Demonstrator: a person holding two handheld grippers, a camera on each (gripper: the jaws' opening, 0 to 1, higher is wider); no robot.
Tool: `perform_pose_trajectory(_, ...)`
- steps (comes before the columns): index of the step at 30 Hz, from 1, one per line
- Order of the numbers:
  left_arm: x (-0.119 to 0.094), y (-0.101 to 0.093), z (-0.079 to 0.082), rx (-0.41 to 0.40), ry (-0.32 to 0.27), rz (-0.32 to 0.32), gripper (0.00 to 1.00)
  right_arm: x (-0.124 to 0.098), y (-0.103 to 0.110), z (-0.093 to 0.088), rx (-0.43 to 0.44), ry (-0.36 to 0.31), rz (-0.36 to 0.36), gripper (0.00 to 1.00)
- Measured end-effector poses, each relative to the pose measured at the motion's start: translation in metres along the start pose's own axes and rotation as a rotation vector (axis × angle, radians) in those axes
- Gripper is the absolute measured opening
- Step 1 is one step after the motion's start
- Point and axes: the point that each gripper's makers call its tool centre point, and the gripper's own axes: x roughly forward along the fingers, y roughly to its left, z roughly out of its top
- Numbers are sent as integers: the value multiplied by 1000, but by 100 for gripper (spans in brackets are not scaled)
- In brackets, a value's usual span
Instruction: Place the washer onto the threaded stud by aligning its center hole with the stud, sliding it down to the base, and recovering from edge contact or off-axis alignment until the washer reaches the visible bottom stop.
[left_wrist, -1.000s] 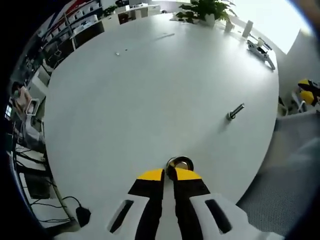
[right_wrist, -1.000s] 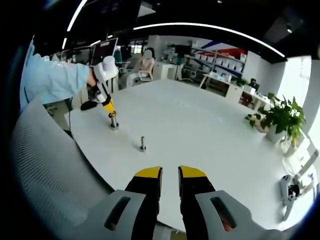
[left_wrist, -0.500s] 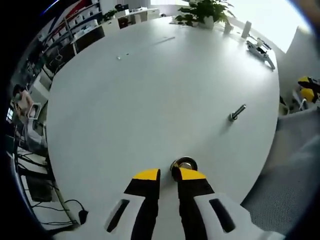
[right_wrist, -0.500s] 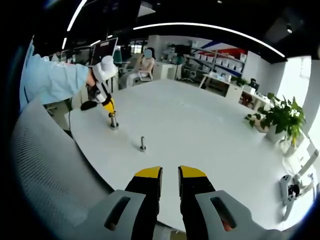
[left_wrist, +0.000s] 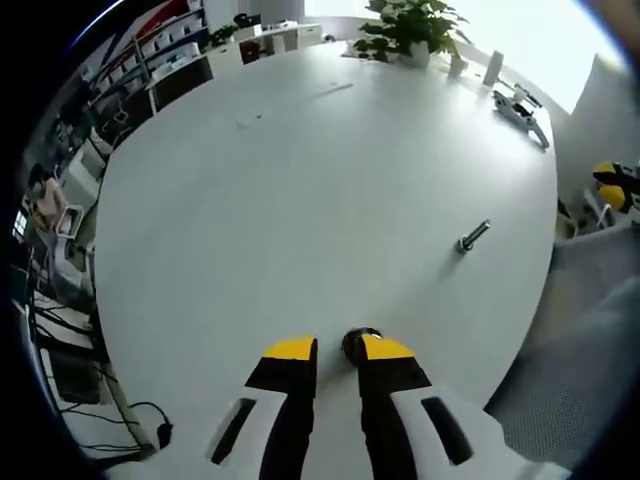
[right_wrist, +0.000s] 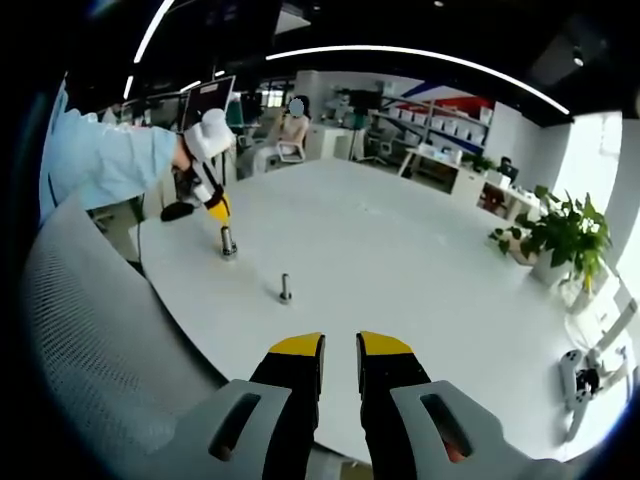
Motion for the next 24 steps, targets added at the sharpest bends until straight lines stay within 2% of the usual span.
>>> perform_pose_trajectory(5, -11, -1, 9, 13, -56, 26, 15, 0, 0, 0, -1, -1, 0, 15)
perform_pose_trajectory(6, -15, 4, 16, 35, -96, 60, 17, 0, 0, 0, -2, 0, 0, 15)
perform_pose_trajectory(9, -29, 4, 24, 40, -152, 89, 20, 0, 1, 0, -6, 1, 3, 15)
perform_pose_trajectory(21, -105, -1, 49, 30, -403, 209, 26, -2, 0, 1, -12, -15, -6, 15)
perform_pose_trajectory(24, -125, -9, 51, 10, -469, 213, 27, -3, -1, 1, -13, -21, -14, 15)
